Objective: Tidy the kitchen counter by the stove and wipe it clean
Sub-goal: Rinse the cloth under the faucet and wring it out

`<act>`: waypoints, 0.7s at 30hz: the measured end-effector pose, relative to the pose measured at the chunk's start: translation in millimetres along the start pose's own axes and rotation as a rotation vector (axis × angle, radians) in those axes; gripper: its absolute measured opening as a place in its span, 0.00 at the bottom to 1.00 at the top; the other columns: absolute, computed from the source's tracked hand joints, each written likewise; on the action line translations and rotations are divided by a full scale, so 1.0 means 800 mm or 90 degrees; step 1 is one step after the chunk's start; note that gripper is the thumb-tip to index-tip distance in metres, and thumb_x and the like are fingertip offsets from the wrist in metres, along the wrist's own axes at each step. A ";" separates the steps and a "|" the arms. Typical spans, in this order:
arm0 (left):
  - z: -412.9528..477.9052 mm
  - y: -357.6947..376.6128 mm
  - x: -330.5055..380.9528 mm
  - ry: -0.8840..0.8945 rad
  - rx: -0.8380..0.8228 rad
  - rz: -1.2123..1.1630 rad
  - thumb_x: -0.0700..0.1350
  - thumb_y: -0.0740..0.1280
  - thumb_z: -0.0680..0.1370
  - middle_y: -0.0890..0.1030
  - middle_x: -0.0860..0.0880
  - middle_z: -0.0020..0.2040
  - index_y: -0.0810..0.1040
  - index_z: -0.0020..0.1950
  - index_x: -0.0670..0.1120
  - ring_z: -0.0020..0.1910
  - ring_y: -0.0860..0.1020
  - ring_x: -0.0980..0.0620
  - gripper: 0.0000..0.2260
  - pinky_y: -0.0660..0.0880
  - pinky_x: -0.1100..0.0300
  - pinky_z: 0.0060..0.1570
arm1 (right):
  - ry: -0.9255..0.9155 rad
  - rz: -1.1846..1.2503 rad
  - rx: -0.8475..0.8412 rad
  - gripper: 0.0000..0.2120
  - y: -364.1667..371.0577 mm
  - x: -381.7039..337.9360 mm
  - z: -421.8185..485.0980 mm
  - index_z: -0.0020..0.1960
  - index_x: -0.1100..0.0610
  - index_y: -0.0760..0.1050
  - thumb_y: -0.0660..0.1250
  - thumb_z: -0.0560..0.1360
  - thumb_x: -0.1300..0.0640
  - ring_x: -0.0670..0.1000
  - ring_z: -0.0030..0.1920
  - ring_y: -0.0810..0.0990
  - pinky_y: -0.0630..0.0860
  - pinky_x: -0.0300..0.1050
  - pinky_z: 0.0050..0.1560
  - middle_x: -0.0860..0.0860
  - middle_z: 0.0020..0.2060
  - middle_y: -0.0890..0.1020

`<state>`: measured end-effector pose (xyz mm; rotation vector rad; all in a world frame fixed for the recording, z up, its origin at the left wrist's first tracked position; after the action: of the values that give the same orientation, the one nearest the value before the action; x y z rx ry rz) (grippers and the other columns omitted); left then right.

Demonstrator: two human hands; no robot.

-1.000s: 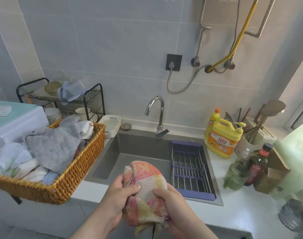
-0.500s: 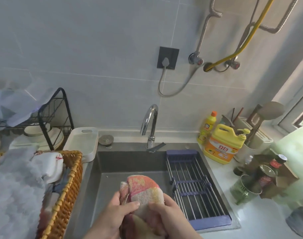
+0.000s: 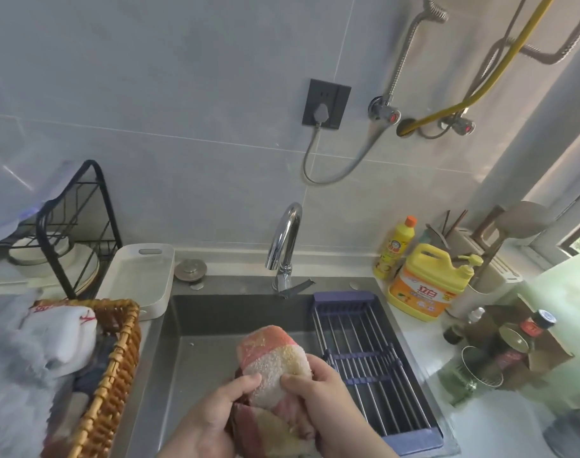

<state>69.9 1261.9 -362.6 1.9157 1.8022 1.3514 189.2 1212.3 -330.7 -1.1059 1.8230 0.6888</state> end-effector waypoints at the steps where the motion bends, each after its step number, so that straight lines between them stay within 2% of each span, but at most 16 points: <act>1: 0.006 0.000 0.009 0.037 0.031 0.019 0.37 0.68 0.66 0.81 0.30 0.49 0.78 0.58 0.32 0.39 0.82 0.36 0.21 0.80 0.47 0.41 | -0.001 0.002 0.000 0.13 -0.001 -0.005 0.004 0.47 0.57 0.82 0.71 0.63 0.60 0.66 0.45 0.84 0.77 0.69 0.50 0.66 0.46 0.83; 3: 0.017 -0.003 0.026 0.115 0.097 0.038 0.34 0.67 0.68 0.82 0.32 0.47 0.77 0.58 0.36 0.37 0.83 0.37 0.18 0.81 0.50 0.34 | -0.003 0.004 -0.015 0.13 0.000 -0.015 0.015 0.49 0.57 0.82 0.71 0.65 0.59 0.66 0.44 0.83 0.78 0.67 0.50 0.66 0.46 0.84; 4: 0.020 -0.001 0.034 0.142 0.118 0.043 0.33 0.66 0.70 0.82 0.33 0.47 0.77 0.59 0.37 0.36 0.82 0.38 0.17 0.80 0.50 0.33 | -0.001 0.002 -0.028 0.12 -0.001 -0.020 0.022 0.49 0.58 0.82 0.70 0.66 0.57 0.65 0.42 0.83 0.79 0.64 0.46 0.65 0.44 0.84; 6: 0.030 -0.001 0.046 0.173 0.146 0.034 0.31 0.64 0.74 0.82 0.34 0.47 0.77 0.59 0.40 0.37 0.82 0.39 0.15 0.80 0.51 0.34 | 0.016 -0.020 -0.050 0.12 -0.006 -0.028 0.037 0.50 0.61 0.80 0.68 0.71 0.54 0.62 0.37 0.80 0.77 0.53 0.36 0.62 0.39 0.84; 7: 0.037 -0.003 0.051 0.183 0.160 0.029 0.31 0.64 0.74 0.83 0.34 0.48 0.77 0.59 0.40 0.38 0.82 0.39 0.15 0.80 0.50 0.36 | 0.024 -0.032 -0.052 0.13 -0.013 -0.029 0.046 0.50 0.63 0.79 0.66 0.73 0.53 0.61 0.36 0.79 0.74 0.50 0.35 0.61 0.37 0.83; 10: 0.059 -0.012 0.066 0.207 0.194 0.031 0.31 0.64 0.74 0.83 0.35 0.49 0.77 0.58 0.44 0.43 0.81 0.37 0.15 0.78 0.47 0.43 | 0.023 -0.062 -0.022 0.16 -0.044 -0.036 0.084 0.44 0.68 0.76 0.66 0.70 0.53 0.58 0.39 0.76 0.73 0.53 0.41 0.62 0.37 0.77; 12: 0.073 -0.017 0.073 0.209 0.218 0.032 0.32 0.65 0.75 0.83 0.37 0.47 0.77 0.57 0.45 0.45 0.80 0.37 0.14 0.77 0.45 0.45 | 0.025 -0.087 0.023 0.07 -0.072 -0.035 0.120 0.41 0.61 0.78 0.68 0.73 0.57 0.55 0.41 0.77 0.78 0.55 0.46 0.63 0.39 0.81; 13: 0.079 -0.018 0.077 0.212 0.223 0.030 0.33 0.65 0.74 0.83 0.37 0.45 0.77 0.56 0.45 0.45 0.80 0.36 0.13 0.77 0.45 0.45 | 0.029 -0.095 0.049 0.03 -0.085 -0.034 0.141 0.42 0.57 0.80 0.68 0.74 0.59 0.54 0.42 0.78 0.79 0.56 0.51 0.63 0.41 0.83; 14: 0.084 -0.019 0.080 0.214 0.225 0.029 0.33 0.65 0.73 0.84 0.38 0.44 0.77 0.55 0.45 0.45 0.80 0.36 0.13 0.77 0.44 0.44 | 0.034 -0.089 0.064 0.03 -0.097 -0.033 0.162 0.44 0.55 0.81 0.69 0.74 0.60 0.53 0.42 0.80 0.80 0.55 0.51 0.61 0.43 0.84; 16: 0.094 -0.022 0.086 0.210 0.228 0.025 0.34 0.67 0.71 0.84 0.37 0.46 0.78 0.55 0.46 0.47 0.80 0.35 0.15 0.77 0.42 0.45 | 0.047 -0.042 0.076 0.06 -0.114 -0.029 0.206 0.49 0.57 0.80 0.68 0.73 0.63 0.52 0.38 0.79 0.78 0.47 0.39 0.57 0.39 0.82; 18: 0.105 -0.028 0.090 0.207 0.232 0.025 0.35 0.66 0.72 0.83 0.36 0.49 0.78 0.55 0.46 0.49 0.80 0.35 0.14 0.76 0.41 0.46 | 0.046 -0.041 0.103 0.06 -0.124 -0.035 0.240 0.49 0.59 0.79 0.66 0.73 0.64 0.51 0.34 0.76 0.74 0.44 0.34 0.56 0.37 0.79; 19: 0.109 -0.032 0.091 0.207 0.238 0.024 0.35 0.66 0.73 0.82 0.36 0.50 0.77 0.56 0.46 0.50 0.79 0.35 0.13 0.76 0.41 0.45 | 0.039 -0.058 0.122 0.06 -0.128 -0.039 0.253 0.50 0.59 0.77 0.65 0.75 0.64 0.51 0.35 0.76 0.76 0.45 0.36 0.56 0.37 0.78; 21: 0.117 -0.038 0.096 0.207 0.249 0.018 0.36 0.67 0.71 0.81 0.35 0.52 0.76 0.59 0.45 0.51 0.79 0.34 0.17 0.77 0.42 0.45 | 0.022 -0.096 0.148 0.09 -0.128 -0.050 0.270 0.56 0.55 0.74 0.63 0.77 0.63 0.51 0.38 0.77 0.80 0.50 0.46 0.55 0.40 0.80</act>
<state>102.3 1376.3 -400.1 1.9947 2.3534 1.4789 374.6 1353.6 -398.1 -1.0913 1.7772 0.3619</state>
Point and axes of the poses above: each hand's wrist, its own z-axis towards the middle knuckle, its own y-axis out of the palm, x = y × z, the point moved 7 cm from there along z, towards the middle knuckle
